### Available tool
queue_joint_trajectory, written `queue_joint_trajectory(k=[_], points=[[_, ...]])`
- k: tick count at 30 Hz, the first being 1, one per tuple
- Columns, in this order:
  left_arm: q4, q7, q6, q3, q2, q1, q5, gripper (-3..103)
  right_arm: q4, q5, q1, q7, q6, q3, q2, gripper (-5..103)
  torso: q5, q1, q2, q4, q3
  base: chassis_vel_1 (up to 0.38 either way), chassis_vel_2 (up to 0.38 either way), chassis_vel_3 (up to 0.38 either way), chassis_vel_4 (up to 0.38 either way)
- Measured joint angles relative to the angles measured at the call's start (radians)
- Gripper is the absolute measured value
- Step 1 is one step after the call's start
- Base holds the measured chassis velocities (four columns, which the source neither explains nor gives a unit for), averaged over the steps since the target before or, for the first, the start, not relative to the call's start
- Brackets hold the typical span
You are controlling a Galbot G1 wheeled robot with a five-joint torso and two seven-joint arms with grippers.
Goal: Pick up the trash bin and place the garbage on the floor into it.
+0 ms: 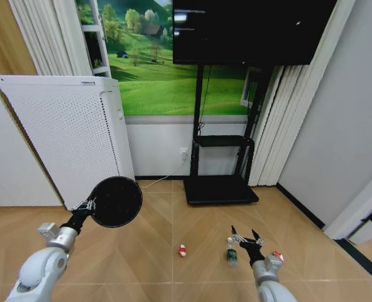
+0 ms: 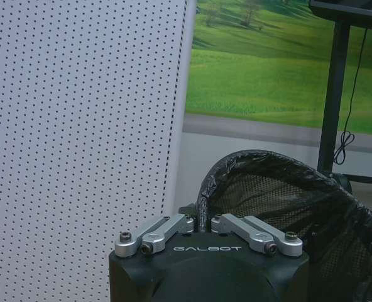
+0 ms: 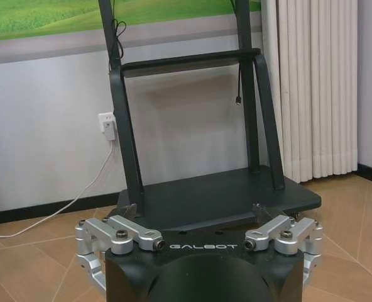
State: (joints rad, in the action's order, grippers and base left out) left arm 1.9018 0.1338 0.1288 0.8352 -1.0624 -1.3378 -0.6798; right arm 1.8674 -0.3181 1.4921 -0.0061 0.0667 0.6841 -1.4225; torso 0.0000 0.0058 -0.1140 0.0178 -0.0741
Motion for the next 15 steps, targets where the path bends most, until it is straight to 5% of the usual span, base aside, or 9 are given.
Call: queue_joint_trajectory(k=[15], points=[[0.005,-0.011,0.012,-0.028,-0.012,0.013,0.039,7,-0.003,0.041,0.003,-0.028,0.005,-0.006,0.008,100,-0.0001,0.0,0.0,0.0002,0.0,-0.099,0.114,0.105,-0.11]])
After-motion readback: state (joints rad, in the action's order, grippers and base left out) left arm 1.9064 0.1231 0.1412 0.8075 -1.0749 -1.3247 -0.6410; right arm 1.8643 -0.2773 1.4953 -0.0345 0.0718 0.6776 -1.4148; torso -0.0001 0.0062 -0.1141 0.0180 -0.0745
